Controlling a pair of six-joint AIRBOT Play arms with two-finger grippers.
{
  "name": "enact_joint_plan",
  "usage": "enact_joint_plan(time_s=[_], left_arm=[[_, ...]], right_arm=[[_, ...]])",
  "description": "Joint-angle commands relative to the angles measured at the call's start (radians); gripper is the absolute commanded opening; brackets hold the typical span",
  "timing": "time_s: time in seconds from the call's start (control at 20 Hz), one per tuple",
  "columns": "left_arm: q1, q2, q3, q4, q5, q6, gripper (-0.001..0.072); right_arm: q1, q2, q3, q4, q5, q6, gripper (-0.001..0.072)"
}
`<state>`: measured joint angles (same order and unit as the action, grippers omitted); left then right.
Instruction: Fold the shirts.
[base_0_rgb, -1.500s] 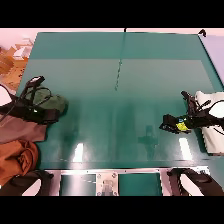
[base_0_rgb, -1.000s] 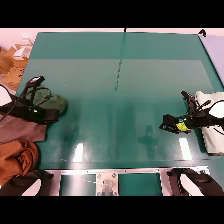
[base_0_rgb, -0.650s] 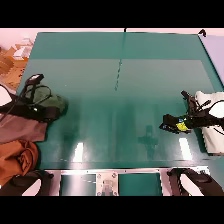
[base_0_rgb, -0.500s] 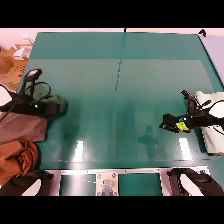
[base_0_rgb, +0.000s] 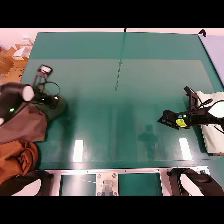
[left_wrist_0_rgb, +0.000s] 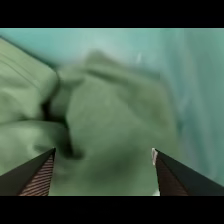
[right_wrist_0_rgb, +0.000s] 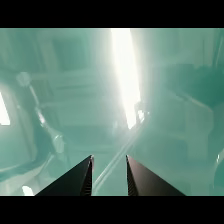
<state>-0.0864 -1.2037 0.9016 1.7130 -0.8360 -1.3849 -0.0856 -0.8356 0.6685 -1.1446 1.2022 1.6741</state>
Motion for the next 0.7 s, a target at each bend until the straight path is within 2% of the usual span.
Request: enact_joint_plan(time_s=[0.0,0.05,0.1,0.15,0.2,0.25,0.5,0.65], left_arm=[[0.001,-0.173,0.000,0.091,-0.022,0.059,0.0683],[0.001,-0.199,0.000,0.095,-0.029,0.059,0.0633],[0.001,-0.214,0.000,0.099,-0.033,0.060,0.0346],[0.000,-0.211,0.004,0.107,-0.033,0.069,0.0020],[-0.003,-0.210,0.031,0.105,-0.046,0.078,0.0022],[-0.009,-0.210,0.079,0.102,-0.077,0.077,0.0021],[-0.161,-0.209,0.569,-0.001,-0.374,0.076,0.0021],[-0.326,-0.209,0.875,-0.076,-0.460,0.050,0.0021]], right_arm=[[-0.001,-0.001,0.000,0.000,-0.018,0.001,0.0270],[-0.001,-0.001,0.000,0.000,-0.021,0.001,0.0268],[-0.001,-0.001,0.000,0.000,-0.027,0.001,0.0263],[-0.001,-0.001,0.001,0.000,-0.032,0.001,0.0188],[-0.008,-0.001,0.005,0.000,-0.033,0.001,0.0066],[-0.019,-0.001,0.012,0.000,-0.033,0.000,0.0027],[-0.187,0.000,0.114,0.000,-0.032,-0.030,0.0027],[-0.285,0.000,0.164,0.000,-0.031,-0.064,0.0027]])
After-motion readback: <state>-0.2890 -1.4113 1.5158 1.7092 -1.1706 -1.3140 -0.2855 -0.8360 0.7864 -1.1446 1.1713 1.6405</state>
